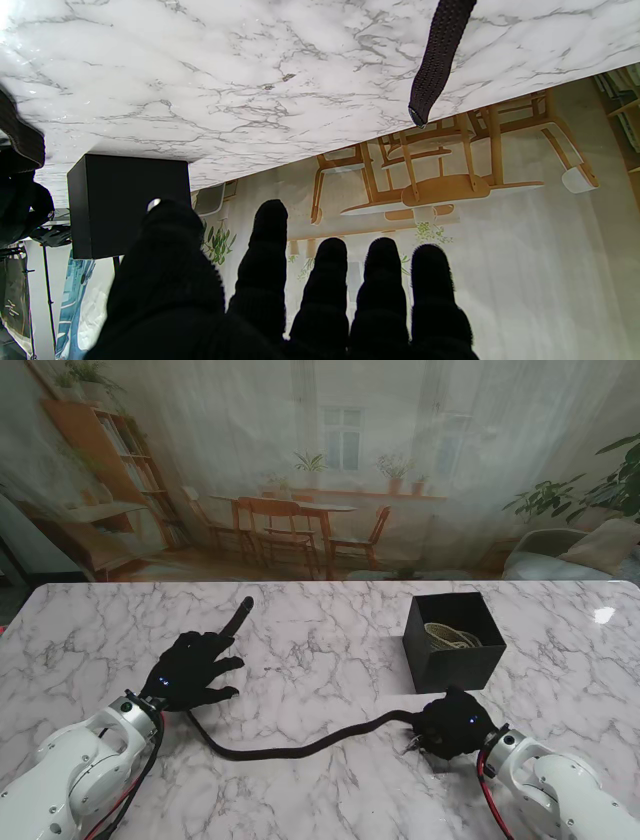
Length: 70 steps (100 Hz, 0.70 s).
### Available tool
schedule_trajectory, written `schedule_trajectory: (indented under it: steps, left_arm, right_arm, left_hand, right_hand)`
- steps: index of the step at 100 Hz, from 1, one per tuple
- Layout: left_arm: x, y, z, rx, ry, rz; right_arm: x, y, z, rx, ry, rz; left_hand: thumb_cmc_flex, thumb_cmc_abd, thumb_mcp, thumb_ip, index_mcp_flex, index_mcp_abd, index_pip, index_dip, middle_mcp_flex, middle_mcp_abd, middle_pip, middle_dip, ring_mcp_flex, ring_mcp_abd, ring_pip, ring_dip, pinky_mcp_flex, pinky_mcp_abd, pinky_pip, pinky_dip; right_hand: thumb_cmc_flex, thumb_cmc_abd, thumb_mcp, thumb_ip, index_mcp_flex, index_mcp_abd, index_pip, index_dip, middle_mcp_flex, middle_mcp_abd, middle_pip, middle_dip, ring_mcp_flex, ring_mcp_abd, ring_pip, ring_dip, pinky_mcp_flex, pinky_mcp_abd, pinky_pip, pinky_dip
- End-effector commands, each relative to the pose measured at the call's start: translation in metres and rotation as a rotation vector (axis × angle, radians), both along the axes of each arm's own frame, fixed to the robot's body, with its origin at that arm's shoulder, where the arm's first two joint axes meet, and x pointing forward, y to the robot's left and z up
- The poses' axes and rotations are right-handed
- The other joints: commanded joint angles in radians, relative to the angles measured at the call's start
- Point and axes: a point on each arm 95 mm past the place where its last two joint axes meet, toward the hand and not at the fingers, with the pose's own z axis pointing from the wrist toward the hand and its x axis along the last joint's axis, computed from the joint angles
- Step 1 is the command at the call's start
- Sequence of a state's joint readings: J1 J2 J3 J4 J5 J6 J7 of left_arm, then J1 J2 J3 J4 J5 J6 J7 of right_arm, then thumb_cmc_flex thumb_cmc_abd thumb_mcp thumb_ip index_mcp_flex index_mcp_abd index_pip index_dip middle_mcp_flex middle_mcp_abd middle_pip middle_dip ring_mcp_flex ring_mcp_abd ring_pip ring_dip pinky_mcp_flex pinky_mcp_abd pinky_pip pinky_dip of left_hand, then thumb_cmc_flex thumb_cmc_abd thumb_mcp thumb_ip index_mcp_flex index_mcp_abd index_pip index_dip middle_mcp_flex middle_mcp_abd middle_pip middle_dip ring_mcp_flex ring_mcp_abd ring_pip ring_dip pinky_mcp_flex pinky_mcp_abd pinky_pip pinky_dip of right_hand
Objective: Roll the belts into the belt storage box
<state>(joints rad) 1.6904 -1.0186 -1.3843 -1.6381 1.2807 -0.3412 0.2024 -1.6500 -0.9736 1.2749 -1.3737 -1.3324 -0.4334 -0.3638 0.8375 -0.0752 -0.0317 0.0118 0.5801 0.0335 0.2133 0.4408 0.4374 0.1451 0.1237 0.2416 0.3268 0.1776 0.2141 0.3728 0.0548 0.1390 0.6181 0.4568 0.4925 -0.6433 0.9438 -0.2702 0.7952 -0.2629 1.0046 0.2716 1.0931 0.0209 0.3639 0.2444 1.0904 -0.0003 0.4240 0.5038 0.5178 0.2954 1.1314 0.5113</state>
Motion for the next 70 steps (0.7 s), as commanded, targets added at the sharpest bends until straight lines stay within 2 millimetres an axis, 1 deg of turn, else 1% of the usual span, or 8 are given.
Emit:
schedule_trajectory:
  steps: [1,15,27,32,42,48,66,70]
  left_arm:
    - [-0.001,-0.003,-0.001,0.001,0.009,-0.001]
    - [-0.001,-0.003,-0.001,0.000,0.007,-0.003]
    - [-0.001,-0.004,0.000,-0.001,0.006,-0.005]
    - [-0.001,-0.004,0.000,-0.002,0.005,-0.006]
    - [-0.001,-0.004,0.000,-0.002,0.003,-0.007]
    - [-0.001,-0.004,0.000,-0.003,0.002,-0.008]
    - [-0.001,-0.004,0.000,-0.005,0.000,-0.009]
    - [-0.001,-0.004,0.000,-0.004,0.000,-0.010]
  right_arm:
    - [-0.004,0.000,-0.009,0.005,0.021,-0.003]
    - [-0.003,0.001,-0.010,0.020,0.008,0.012]
    - [-0.003,0.002,-0.012,0.027,0.005,0.016]
    - [-0.003,0.003,-0.012,0.036,-0.004,0.016]
    - [-0.002,0.004,-0.013,0.058,-0.023,0.007]
    - [-0.002,0.006,-0.013,0.072,-0.024,0.002]
    - [-0.002,0.010,-0.010,0.097,-0.008,-0.008]
    - [-0.003,0.010,-0.010,0.097,0.004,-0.010]
  left_hand:
    - [0.031,0.029,0.004,-0.019,0.011,0.021,0.003,0.013,-0.027,0.022,-0.027,0.010,-0.016,0.014,-0.032,0.003,-0.019,0.024,-0.030,0.013]
    - [0.031,0.029,0.005,-0.019,0.012,0.020,0.004,0.014,-0.028,0.022,-0.027,0.010,-0.016,0.013,-0.031,0.003,-0.019,0.023,-0.031,0.013]
    - [0.033,0.027,0.005,-0.019,0.012,0.020,0.005,0.014,-0.030,0.024,-0.028,0.010,-0.017,0.014,-0.031,0.003,-0.019,0.023,-0.031,0.014]
    - [0.033,0.028,0.005,-0.019,0.011,0.021,0.004,0.014,-0.028,0.023,-0.027,0.010,-0.016,0.014,-0.031,0.003,-0.019,0.023,-0.031,0.014]
    - [0.035,0.027,0.005,-0.019,0.010,0.021,0.004,0.014,-0.028,0.022,-0.026,0.011,-0.016,0.013,-0.030,0.004,-0.018,0.023,-0.031,0.014]
    - [0.037,0.025,0.005,-0.018,0.009,0.022,0.004,0.014,-0.028,0.022,-0.026,0.011,-0.016,0.014,-0.030,0.004,-0.019,0.023,-0.031,0.014]
    - [0.038,0.025,0.005,-0.018,0.007,0.020,0.003,0.014,-0.028,0.022,-0.025,0.011,-0.016,0.012,-0.030,0.004,-0.019,0.022,-0.031,0.014]
    - [0.039,0.024,0.005,-0.018,0.008,0.021,0.004,0.014,-0.028,0.022,-0.024,0.011,-0.017,0.014,-0.030,0.004,-0.019,0.022,-0.031,0.014]
  right_hand:
    - [0.056,-0.019,0.045,-0.005,-0.050,-0.033,0.013,0.014,0.136,-0.093,0.098,0.084,0.081,-0.032,0.094,0.057,0.021,0.019,0.037,0.016]
    - [0.039,0.009,0.090,0.028,-0.131,0.029,-0.162,-0.098,0.289,-0.149,0.182,0.162,0.188,-0.043,0.200,0.114,0.082,-0.038,0.108,0.034]
    - [0.028,0.033,0.124,0.101,-0.319,0.061,-0.354,-0.041,0.360,-0.123,0.217,0.175,0.224,-0.014,0.322,0.149,0.117,-0.046,0.146,0.030]
    - [0.039,0.052,0.127,0.137,-0.408,0.031,-0.351,-0.034,0.366,-0.101,0.251,0.196,0.227,0.004,0.388,0.151,0.135,-0.047,0.163,0.031]
    - [0.083,0.095,0.106,0.144,-0.481,-0.091,-0.318,-0.023,0.367,-0.065,0.291,0.202,0.226,0.035,0.470,0.139,0.155,-0.032,0.188,0.031]
    - [0.112,0.121,0.094,0.147,-0.476,-0.185,-0.298,-0.015,0.369,-0.041,0.305,0.202,0.227,0.055,0.502,0.135,0.166,-0.016,0.199,0.033]
    - [0.150,0.140,0.080,0.152,-0.228,-0.249,-0.229,0.017,0.366,-0.007,0.333,0.210,0.222,0.081,0.556,0.123,0.178,0.013,0.210,0.031]
    - [0.181,0.115,0.047,0.063,-0.120,-0.232,-0.153,-0.108,0.367,-0.007,0.302,0.193,0.221,0.087,0.527,0.092,0.167,0.015,0.203,0.026]
